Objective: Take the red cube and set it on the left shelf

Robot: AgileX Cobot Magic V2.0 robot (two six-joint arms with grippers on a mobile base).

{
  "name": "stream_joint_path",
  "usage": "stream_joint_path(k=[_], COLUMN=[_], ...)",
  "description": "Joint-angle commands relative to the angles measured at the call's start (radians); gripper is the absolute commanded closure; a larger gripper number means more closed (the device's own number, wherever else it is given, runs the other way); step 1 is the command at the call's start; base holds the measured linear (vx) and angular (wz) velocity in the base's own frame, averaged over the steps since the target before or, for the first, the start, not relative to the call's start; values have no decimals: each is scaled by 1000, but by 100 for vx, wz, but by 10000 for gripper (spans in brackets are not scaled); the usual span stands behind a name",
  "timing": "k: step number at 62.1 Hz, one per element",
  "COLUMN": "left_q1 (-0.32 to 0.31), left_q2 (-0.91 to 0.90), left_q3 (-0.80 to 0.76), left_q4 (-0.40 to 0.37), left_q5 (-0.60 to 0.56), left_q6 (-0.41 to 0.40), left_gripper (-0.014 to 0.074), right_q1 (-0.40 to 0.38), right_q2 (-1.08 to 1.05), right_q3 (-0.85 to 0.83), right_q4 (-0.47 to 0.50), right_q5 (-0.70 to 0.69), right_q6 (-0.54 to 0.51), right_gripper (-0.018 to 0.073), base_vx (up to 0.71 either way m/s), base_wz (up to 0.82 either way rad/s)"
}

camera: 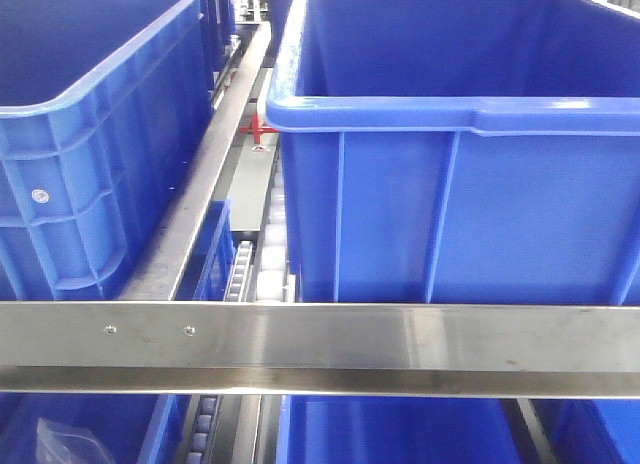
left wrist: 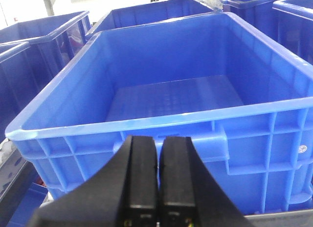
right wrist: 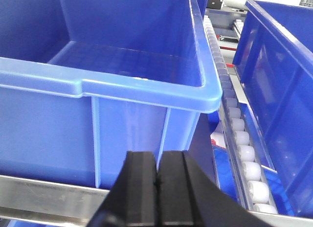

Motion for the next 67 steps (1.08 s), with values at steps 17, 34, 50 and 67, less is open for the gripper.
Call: stream_joint_path(k=[17, 34, 50, 67], left_q1=[-7, -7, -7, -7], left_q2=[0, 0, 0, 0], left_q3=[22, 22, 22, 22], left_q4=[-5, -5, -5, -5], left_q5=[-90, -90, -90, -90], left_q6=[1, 1, 1, 1], left_gripper=[491, 491, 491, 491], right_q1=[-6, -6, -6, -6], right_q2=[-18, -18, -18, -18], right_q3=[-25, -25, -25, -25], right_q4=[-99, -99, -99, -99], right_q5=[-79, -75, -64, -64], right_q6=[118, 118, 118, 118], right_gripper=[510, 510, 510, 510], base_vx=[0, 0, 0, 0], base_wz=[0, 0, 0, 0])
